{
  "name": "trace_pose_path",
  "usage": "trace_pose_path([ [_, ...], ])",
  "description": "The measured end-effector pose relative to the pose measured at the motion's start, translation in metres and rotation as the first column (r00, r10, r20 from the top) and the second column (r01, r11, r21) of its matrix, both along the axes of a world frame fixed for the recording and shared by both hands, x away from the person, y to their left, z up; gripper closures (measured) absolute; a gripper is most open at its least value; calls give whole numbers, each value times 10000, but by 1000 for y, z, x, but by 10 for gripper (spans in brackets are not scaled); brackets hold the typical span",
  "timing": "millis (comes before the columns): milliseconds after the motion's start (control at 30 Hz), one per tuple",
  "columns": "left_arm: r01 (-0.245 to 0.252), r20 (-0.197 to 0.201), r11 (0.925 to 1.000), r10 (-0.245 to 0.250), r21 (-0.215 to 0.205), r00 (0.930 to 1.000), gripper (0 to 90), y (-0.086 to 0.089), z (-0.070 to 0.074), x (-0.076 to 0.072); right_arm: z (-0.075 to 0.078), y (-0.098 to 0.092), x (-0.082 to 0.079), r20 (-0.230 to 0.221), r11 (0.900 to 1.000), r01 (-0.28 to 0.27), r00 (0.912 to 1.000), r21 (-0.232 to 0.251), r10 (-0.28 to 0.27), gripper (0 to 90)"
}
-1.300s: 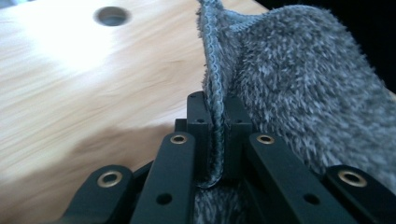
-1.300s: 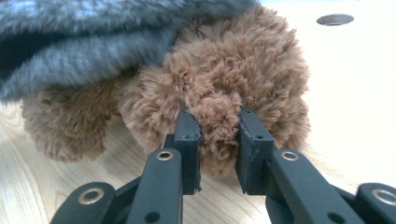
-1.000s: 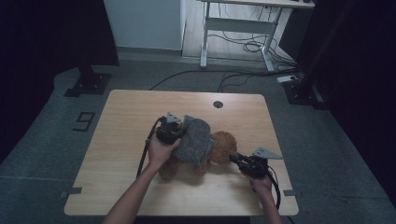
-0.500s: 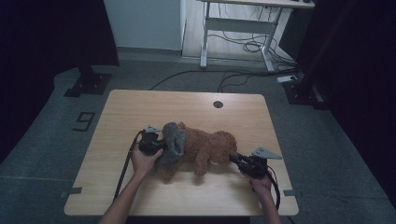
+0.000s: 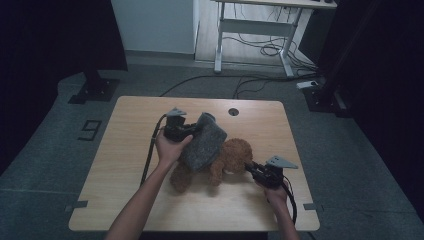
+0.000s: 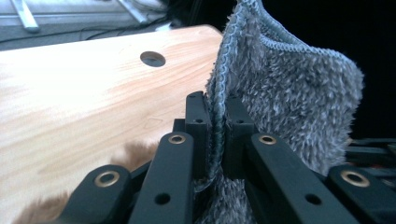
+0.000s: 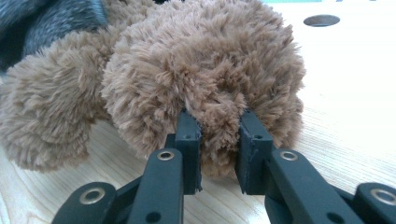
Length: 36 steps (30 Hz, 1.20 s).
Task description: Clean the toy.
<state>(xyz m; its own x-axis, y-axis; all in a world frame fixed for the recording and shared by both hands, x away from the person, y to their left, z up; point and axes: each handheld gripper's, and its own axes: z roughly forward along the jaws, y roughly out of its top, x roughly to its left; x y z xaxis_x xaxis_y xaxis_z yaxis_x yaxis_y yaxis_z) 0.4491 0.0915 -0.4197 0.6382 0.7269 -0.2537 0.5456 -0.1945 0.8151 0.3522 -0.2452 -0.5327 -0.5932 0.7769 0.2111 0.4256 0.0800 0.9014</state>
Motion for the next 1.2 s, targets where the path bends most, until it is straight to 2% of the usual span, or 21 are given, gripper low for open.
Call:
trace_pose_path([
  [67, -122, -270, 9987, 135, 492, 9995, 824, -8, -8, 7, 0, 0, -1, 10, 10000, -8, 10000, -49, 8, 730],
  [133, -77, -588, 9928, 149, 1196, 9982, 825, -15, -25, 12, 0, -1, -1, -5, 10000, -61, 10000, -50, 61, 721],
  [167, -27, -724, 9913, 123, 1312, 9973, 826, -15, -33, 12, 0, -2, -1, -26, 9999, -89, 10000, -50, 88, 710],
  [200, 13, -829, 9927, 87, 1205, 9965, 827, -14, -40, 12, 0, -2, 0, -23, 9999, -118, 9999, -82, 118, 696],
  [267, 10, -954, 9974, 59, 720, 9954, 830, -7, -47, 8, 0, -1, -1, -121, 9996, -117, 9999, -242, 114, 654],
  [367, 176, -935, 9960, -93, 881, 9956, 834, -5, -47, 0, 1, 0, -2, -317, 9996, 65, 9995, -261, -73, 560],
  [500, 296, -612, 9932, -228, 1122, 9979, 838, -6, -49, -15, 10, -5, -6, -427, 9998, 176, 9989, -47, -178, 381],
  [700, 348, -299, 9964, -326, 777, 9990, 842, -1, -56, -36, 35, -11, -11, -243, 9954, 194, 9996, 935, -172, 252],
  [833, 399, -12, 9967, -399, 711, 9992, 844, 1, -57, -51, 45, 1, -3, -306, 9971, 221, 9993, 725, -199, 184],
  [933, 421, 139, 9971, -431, 633, 9990, 845, 2, -59, -59, 42, 14, 9, -792, 9998, 98, 9968, 176, -84, 131],
  [967, 427, 184, 9973, -438, 600, 9989, 845, 2, -60, -61, 39, 18, 13, -1012, 9999, -41, 9949, 129, 54, 116],
  [1033, 451, 189, 9980, -460, 448, 9988, 845, 5, -62, -64, 34, 22, 18, -1318, 9990, -307, 9907, 320, 347, 85],
  [1100, 464, 193, 9986, -469, 235, 9987, 846, 7, -64, -67, 30, 24, 20, -1439, 9982, -412, 9885, 444, 472, 83],
  [1200, 496, 195, 9988, -496, 4, 9986, 846, 9, -66, -71, 25, 24, 17, -1382, 9976, -476, 9889, 508, 542, 143],
])
